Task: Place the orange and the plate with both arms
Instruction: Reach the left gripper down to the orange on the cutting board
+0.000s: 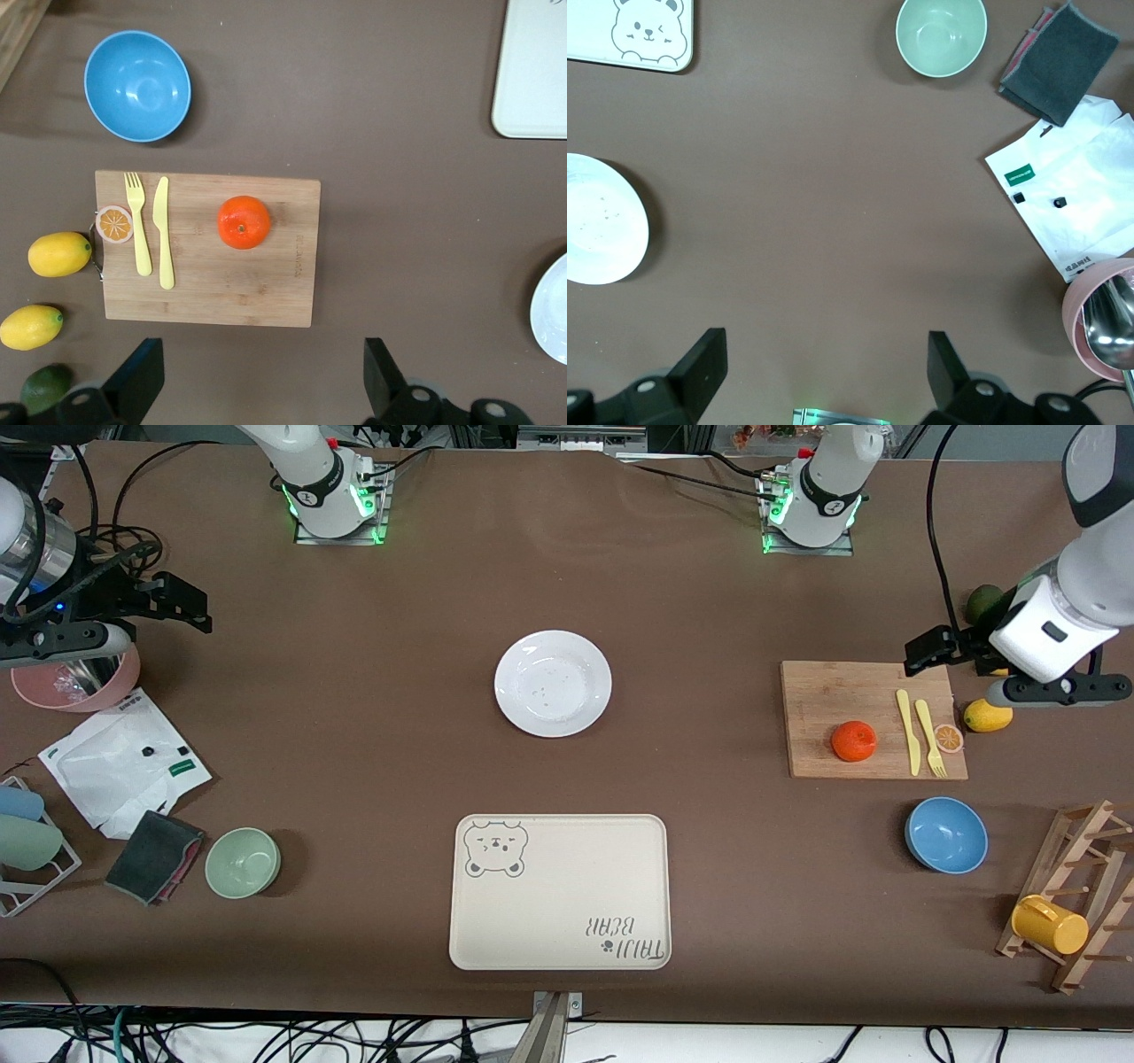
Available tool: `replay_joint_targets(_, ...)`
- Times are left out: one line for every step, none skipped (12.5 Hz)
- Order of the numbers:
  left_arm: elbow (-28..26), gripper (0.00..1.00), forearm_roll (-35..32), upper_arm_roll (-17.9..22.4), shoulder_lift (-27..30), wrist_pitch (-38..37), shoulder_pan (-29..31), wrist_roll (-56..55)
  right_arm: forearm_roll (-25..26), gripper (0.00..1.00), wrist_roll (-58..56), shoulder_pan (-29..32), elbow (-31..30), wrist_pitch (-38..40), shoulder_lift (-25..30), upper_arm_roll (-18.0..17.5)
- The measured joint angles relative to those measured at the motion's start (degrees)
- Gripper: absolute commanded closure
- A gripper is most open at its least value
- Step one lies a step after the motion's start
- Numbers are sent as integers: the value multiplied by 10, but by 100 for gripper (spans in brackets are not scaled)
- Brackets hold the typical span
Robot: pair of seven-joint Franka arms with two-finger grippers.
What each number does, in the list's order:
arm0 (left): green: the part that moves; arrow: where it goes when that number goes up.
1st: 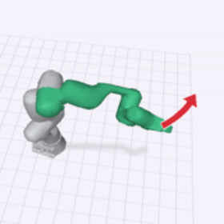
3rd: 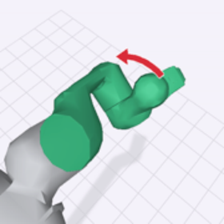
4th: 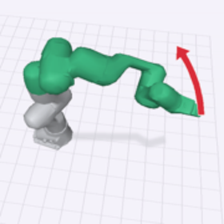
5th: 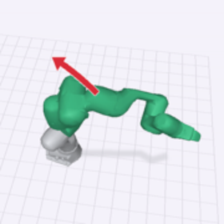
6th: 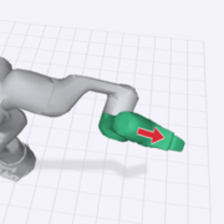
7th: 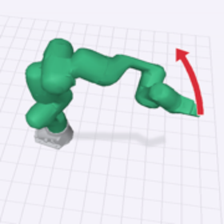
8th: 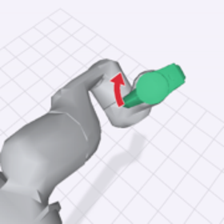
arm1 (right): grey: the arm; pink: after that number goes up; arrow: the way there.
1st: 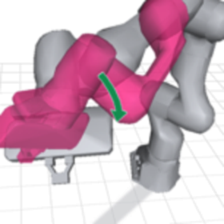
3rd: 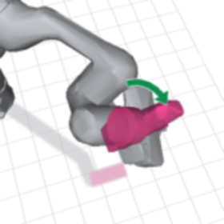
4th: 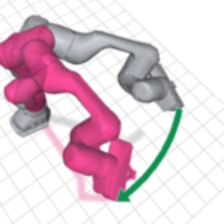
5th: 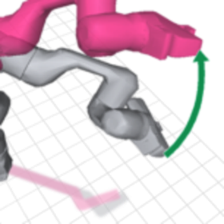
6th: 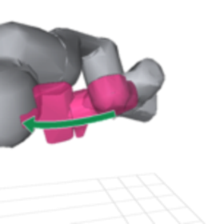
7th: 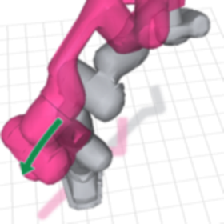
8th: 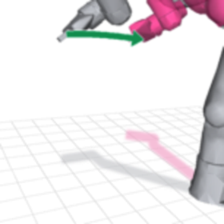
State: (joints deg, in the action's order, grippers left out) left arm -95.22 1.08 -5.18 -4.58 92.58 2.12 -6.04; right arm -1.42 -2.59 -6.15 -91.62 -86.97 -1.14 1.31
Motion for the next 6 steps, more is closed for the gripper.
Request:
replay_joint_targets(-3, 2, -2, 0, -16, 13, 4, 2, 0, 0, 0, 0, 0, 0, 0, 0)
replay_joint_targets(-8, 3, -9, 0, -36, 35, 5, 3, 0, 0, 0, 0, 0, 0, 0, 0)
replay_joint_targets(-16, 4, -24, 0, -56, 64, 6, 4, 0, 0, 0, 0, 0, 0, 0, 0)
replay_joint_targets(-28, 5, -37, 0, -75, 98, 6, 4, 0, 0, 0, 0, 0, 0, 0, 0)
replay_joint_targets(-47, 7, -40, 0, -86, 130, 6, 5, 0, 0, 0, 0, 0, 0, 0, 0)
replay_joint_targets(-74, 7, -41, 0, -92, 164, 6, 5, 0, 0, 0, 0, 0, 0, 0, 0)
